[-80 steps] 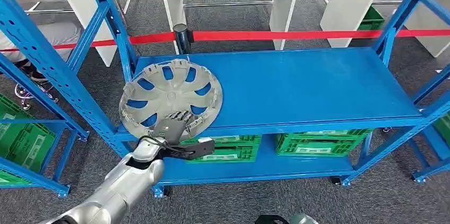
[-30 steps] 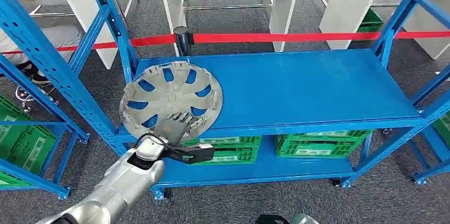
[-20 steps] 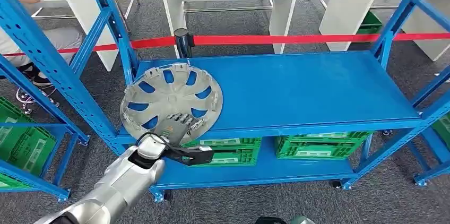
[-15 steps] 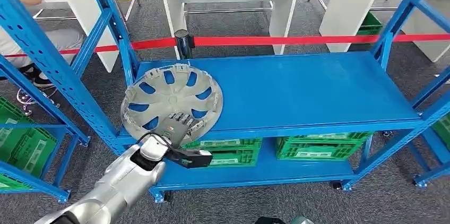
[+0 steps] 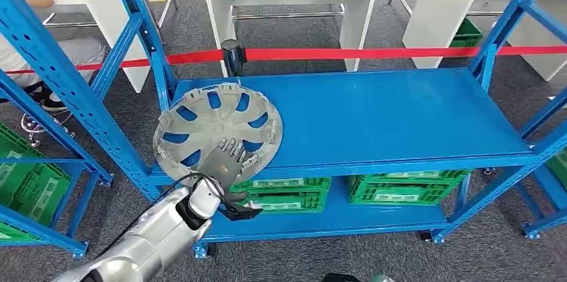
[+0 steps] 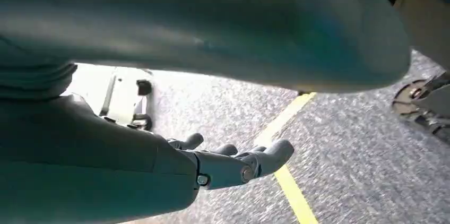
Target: Take the parts from the cabinet and place them on the table.
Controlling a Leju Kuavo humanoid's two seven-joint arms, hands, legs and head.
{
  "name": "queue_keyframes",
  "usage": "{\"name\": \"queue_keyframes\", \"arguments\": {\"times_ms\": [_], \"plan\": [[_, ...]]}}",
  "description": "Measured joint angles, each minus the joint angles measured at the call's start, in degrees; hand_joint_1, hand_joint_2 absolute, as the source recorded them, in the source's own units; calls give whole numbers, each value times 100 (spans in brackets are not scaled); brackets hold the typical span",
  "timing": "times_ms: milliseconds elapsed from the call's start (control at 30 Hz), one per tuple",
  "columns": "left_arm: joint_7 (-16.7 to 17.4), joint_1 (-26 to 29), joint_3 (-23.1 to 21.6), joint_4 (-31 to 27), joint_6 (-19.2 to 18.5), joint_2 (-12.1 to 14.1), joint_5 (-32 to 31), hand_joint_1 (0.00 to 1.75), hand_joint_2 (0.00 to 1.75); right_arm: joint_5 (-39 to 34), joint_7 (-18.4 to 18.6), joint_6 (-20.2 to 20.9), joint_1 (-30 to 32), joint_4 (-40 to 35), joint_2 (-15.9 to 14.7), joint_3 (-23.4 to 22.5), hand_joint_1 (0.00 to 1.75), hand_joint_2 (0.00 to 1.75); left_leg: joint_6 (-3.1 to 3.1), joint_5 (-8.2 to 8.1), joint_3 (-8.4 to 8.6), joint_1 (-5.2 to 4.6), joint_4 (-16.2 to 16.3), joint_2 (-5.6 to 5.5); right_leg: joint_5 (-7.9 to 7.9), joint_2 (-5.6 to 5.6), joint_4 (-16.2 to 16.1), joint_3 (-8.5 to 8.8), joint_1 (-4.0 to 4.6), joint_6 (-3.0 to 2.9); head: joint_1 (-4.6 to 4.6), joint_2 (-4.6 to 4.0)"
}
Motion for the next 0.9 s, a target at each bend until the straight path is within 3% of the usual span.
{"name": "queue_keyframes", "arguments": {"times_ms": [167,367,600,833,867,900], "plan": [[594,117,-109,-4,345,-18,-33,0,0,-13,-74,0,75,-2,-9,-68,0,0,-4,-8,-13,-4,2,3,-4,7,1,-21,-2,1,0,0],[789,216,-129,0,557,-15,64,0,0,2,-83,0,152,-2,-22,-79,0,0,2,-21,-7,-3,1,2,-23,6,1,-13,-2,1,0,0],[1219,466,4,35,1261,-13,472,0,0,306,-102,0,308,-2,-188,-79,0,0,3,-33,-6,-3,1,3,-32,8,2,-13,-2,1,0,0],[1409,558,232,55,1578,-7,678,0,0,446,-142,0,373,-2,-380,-74,0,0,2,-45,-8,-3,0,10,-37,15,2,-19,-1,0,0,0],[1449,570,265,59,1622,2,715,0,175,463,-153,0,378,-2,-407,-70,0,0,2,-45,-9,-3,-1,10,-37,15,2,-20,-1,0,0,0],[1470,577,317,63,1681,7,754,0,175,485,-166,0,379,-4,-437,-68,0,0,1,-44,-10,-3,-1,10,-37,15,2,-21,-1,0,0,0]]}}
